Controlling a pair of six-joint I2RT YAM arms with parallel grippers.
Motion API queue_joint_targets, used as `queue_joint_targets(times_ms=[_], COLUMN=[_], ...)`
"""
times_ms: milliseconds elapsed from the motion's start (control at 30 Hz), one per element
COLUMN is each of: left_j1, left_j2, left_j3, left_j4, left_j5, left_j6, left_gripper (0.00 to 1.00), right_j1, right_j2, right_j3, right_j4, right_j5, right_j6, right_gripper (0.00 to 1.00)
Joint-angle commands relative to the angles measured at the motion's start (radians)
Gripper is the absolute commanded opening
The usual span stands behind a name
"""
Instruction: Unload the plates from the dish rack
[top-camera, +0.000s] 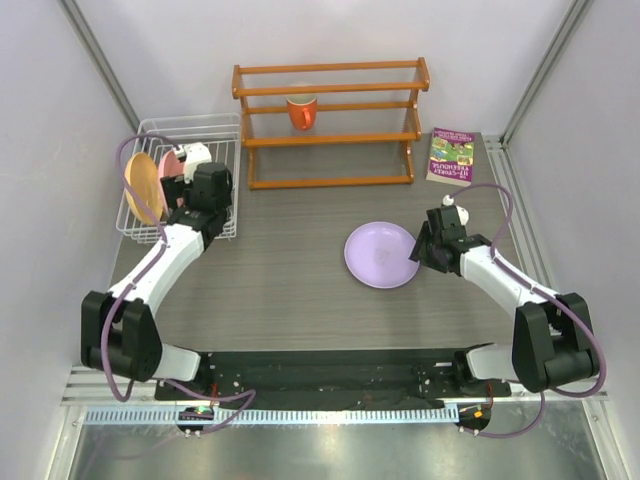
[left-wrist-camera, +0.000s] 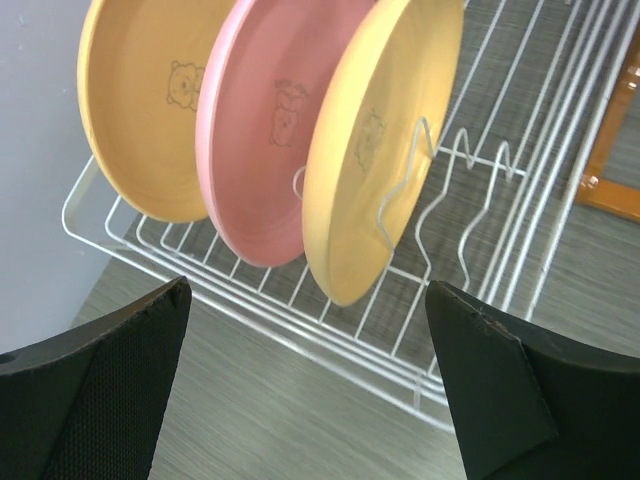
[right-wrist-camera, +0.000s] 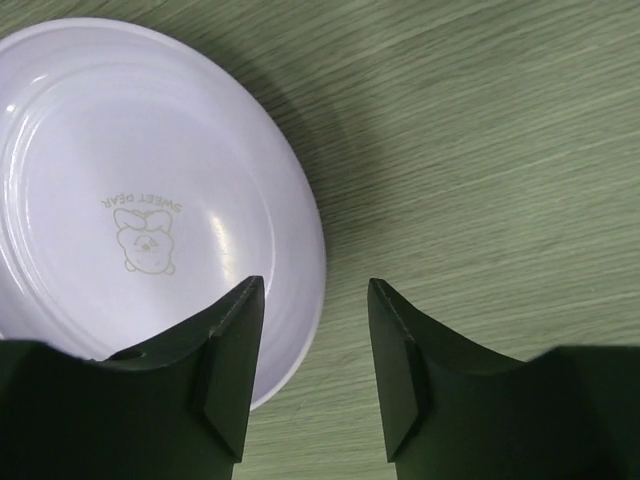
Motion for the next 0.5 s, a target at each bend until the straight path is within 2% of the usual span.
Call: queue_joint_targets(times_ms=[0,100,200,267,333,367,467], left_j1=[0.022,0.027,0.027,0.028,0.031,0.033,0.036], left_j2=[0.064,0.122,0.196,0.228,0.270,0.283,0.314], left_j3=[0.062,0.079,0.085,0.104,0.128,0.135,0.156], left_j4=[0.137,0.226,0.353,0.378,0.370,0.370,0.343], left_j5=[-0.094,-0.134,-0.185,-0.200,-0.197,-0.199,-0.203], left_j6=[0.050,0.119,0.222,0.283,0.288,0.286,0.262], left_gripper=[0.99,0.99,0.90,0.79,0.74,0.65,0.48], right_j1=[0.001,0.001,0.000,0.000,-0.002,0.000,0.000], right_j2=[-0.065,-0.093,-0.122,-0.128,-0.128,-0.127,-0.125], right_j3=[0.046,0.059,0.063,0.068,0.071,0.072,0.075], right_j4=[-0.041,-0.064,-0.067,-0.072,-0.076,-0.075,-0.078], right_j5=[0.086,0.091,0.092,0.092,0.100,0.100,0.101], right_j6=[-0.014,-0.029,-0.034,-0.034,-0.038,-0.038,-0.038], right_gripper=[0.52,0.53,0.53,0.53,0.53,0.53,0.53])
